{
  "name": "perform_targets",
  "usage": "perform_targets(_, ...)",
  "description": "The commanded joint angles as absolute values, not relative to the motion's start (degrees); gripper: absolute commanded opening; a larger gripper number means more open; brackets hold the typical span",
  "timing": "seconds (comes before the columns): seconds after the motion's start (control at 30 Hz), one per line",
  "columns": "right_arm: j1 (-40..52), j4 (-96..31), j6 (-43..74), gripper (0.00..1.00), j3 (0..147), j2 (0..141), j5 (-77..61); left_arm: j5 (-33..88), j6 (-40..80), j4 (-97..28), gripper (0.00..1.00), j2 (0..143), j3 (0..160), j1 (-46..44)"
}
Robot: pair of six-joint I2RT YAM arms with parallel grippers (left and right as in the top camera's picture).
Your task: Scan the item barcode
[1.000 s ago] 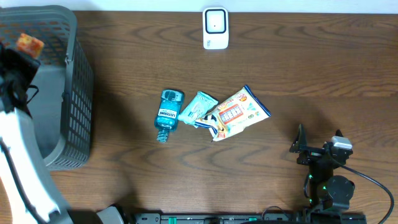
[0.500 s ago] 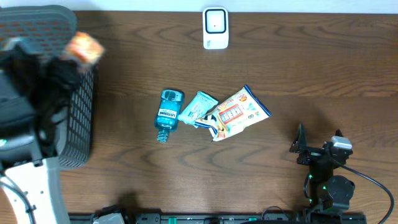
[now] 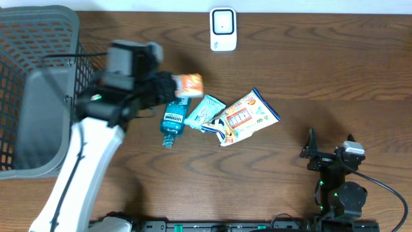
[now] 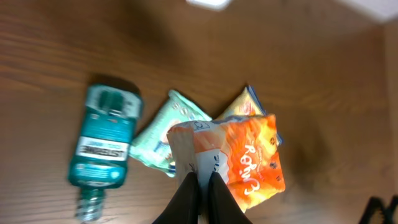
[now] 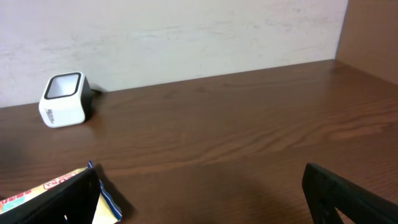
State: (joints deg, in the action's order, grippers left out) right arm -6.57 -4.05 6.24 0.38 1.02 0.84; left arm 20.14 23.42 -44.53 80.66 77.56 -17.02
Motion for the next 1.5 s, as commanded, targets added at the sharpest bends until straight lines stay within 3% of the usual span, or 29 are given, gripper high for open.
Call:
perform_targets(0.0, -7.2, -4.3, 5.5, 0.99, 0.3, 0.9, 0.7, 18.7, 22.1, -42.9, 0.07, 85.5, 77.1, -21.6)
perform_targets(0.4, -7.2, -4.3, 5.5, 0.99, 0.3, 0.9, 0.7, 17.8, 22.7, -33.3, 0.07, 99.9, 77.1, -35.5)
perform_targets(0.73, -7.2, -4.3, 5.5, 0.99, 0.3, 0.9, 0.7, 9.2, 21.1, -33.7, 0.08, 99.9, 77.3, -36.5)
perform_targets(0.83, -7.2, -4.3, 5.5, 0.99, 0.3, 0.9, 0.7, 7.1, 15.1, -34.2, 0.45, 98.6, 79.0, -35.8)
perform_targets(0.87, -7.2, -4.3, 5.5, 0.99, 0.3, 0.9, 0.7, 5.8, 13.6, -34.5, 0.64, 97.9, 79.9, -35.6)
perform_targets(0.93, -7.2, -4.3, 5.5, 0.99, 0.3, 0.9, 0.7, 0.5, 11.4, -34.6, 0.84, 95.4, 81.6, -35.2)
perform_targets(1.0, -7.2, -4.3, 5.5, 0.99, 0.3, 0.9, 0.7, -9.3, 9.1, -33.8, 0.98, 91.6, 84.1, -34.7)
perform_targets(1.17, -7.2, -4.3, 5.5, 0.99, 0.3, 0.9, 0.7, -26.5, 1.6, -23.9, 0.98, 82.9, 87.9, -33.4)
perform_targets(1.33, -7.2, -4.3, 5.5, 0.99, 0.3, 0.9, 0.7, -28.2, -9.5, -11.7, 0.98, 74.6, 88.8, -31.2)
perform_targets(1.47, -7.2, -4.3, 5.5, 0.99, 0.3, 0.9, 0.7, -28.3, -18.8, -9.4, 0.98, 69.1, 88.8, -29.5)
